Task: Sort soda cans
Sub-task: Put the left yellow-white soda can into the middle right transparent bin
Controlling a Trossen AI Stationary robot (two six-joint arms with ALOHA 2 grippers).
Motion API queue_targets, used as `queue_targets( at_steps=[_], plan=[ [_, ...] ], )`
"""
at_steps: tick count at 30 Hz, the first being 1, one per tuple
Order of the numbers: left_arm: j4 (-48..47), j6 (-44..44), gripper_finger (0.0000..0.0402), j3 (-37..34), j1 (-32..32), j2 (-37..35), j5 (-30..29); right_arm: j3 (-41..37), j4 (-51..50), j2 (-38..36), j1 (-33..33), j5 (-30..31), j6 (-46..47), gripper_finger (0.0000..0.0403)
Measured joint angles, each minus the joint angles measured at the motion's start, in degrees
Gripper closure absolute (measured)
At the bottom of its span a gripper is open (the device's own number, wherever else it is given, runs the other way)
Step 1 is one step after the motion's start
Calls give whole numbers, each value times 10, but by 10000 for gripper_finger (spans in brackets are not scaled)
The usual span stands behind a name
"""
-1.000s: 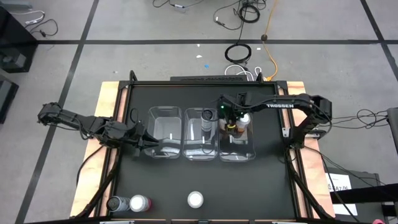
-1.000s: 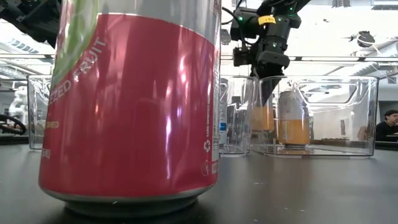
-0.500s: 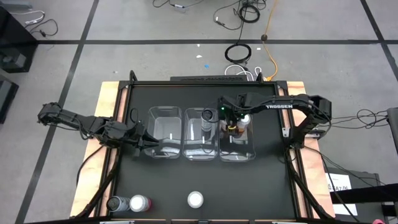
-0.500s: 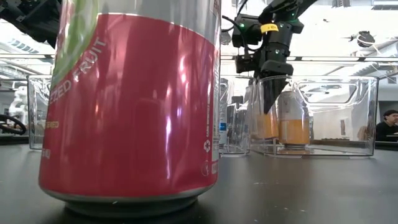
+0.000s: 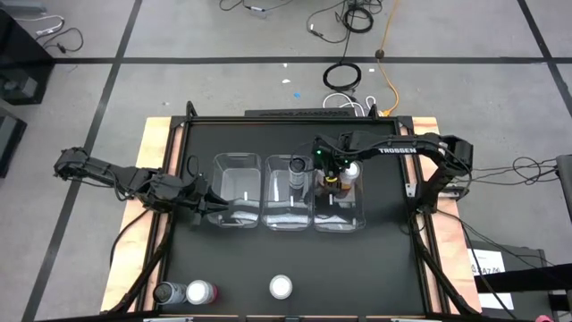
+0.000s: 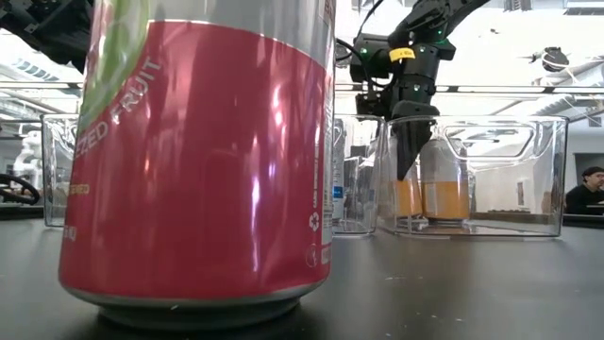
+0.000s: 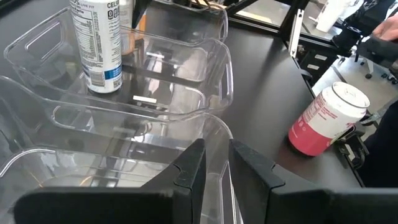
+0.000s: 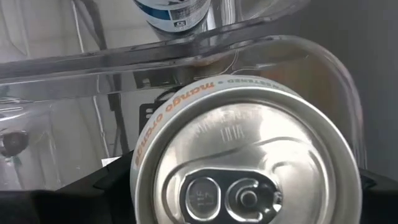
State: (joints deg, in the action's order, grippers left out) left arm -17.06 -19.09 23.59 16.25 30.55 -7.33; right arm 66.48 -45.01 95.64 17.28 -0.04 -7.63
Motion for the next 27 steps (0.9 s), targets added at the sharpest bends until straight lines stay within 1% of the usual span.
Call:
queue_targets(
  at_steps=[10,23,27],
  plan=[
    [0,0,322,0,0,0,0,0,-1,2,0,-3,19,82],
    [0,0,322,0,0,0,0,0,-10,2,0,-1,9,82],
    [0,0,322,0,0,0,0,-1,-12,3,0,-1,7,66]
  ],
)
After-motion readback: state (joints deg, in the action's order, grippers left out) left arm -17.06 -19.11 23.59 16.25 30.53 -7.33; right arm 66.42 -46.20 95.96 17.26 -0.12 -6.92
